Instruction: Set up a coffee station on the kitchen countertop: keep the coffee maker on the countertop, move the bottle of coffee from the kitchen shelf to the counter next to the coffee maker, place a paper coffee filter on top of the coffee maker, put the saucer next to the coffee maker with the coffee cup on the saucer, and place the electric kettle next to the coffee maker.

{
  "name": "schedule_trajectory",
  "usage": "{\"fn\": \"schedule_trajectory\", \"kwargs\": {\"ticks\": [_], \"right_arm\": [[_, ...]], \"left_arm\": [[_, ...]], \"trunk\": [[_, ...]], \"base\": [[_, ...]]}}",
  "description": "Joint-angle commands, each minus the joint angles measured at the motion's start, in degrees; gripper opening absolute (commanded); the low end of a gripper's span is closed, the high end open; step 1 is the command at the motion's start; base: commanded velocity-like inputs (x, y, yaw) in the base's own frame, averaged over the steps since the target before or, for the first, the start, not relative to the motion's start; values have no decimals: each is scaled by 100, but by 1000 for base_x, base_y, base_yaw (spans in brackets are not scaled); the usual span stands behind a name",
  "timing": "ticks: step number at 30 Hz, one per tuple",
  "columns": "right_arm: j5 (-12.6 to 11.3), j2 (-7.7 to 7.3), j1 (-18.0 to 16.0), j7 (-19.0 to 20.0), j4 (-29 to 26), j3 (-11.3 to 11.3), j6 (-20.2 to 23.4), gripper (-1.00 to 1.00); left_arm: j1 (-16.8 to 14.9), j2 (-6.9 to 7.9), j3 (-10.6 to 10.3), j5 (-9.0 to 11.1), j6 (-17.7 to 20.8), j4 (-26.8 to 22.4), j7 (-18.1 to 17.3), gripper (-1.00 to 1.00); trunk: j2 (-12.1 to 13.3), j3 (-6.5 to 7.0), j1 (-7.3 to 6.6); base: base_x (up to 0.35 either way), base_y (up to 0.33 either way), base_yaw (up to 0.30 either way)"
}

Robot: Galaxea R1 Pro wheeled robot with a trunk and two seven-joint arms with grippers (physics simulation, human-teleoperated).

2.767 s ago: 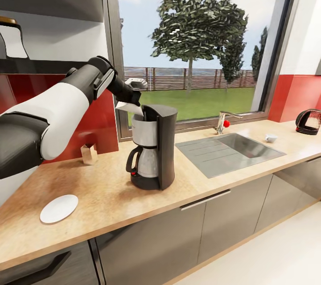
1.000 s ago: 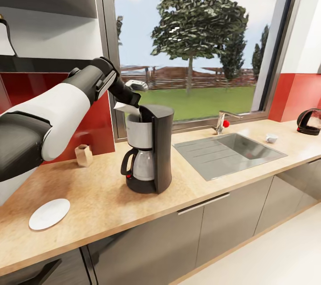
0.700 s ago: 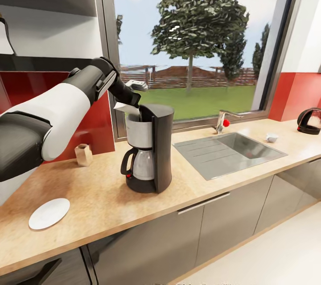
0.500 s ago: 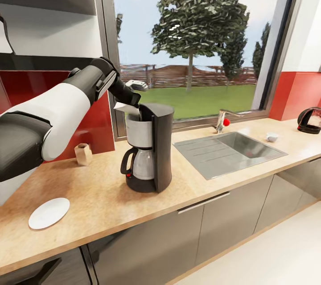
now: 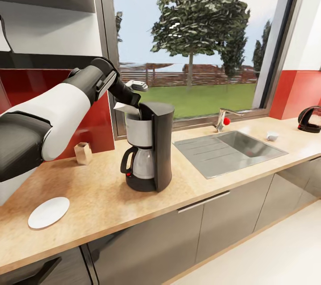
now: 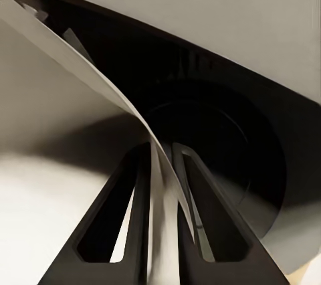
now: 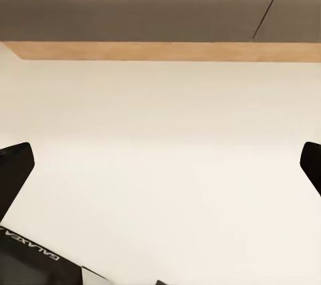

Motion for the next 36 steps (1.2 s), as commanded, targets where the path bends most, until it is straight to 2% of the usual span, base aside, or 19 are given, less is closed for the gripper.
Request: {"fn": "schedule_trajectory", "kwargs": {"ticks": [1, 36], "right_arm": [[19, -4, -3, -8, 0, 24, -19, 100], [19, -3, -3, -8, 0, 24, -19, 100]], "left_arm": [[-4, -2, 0, -77, 0, -4, -68, -100], [-4, -7, -1, -77, 1, 2, -68, -100]], "trunk": [[-5, -11, 0], [-5, -130, 0]], "base": [[0, 0, 0], [0, 0, 0]]}}
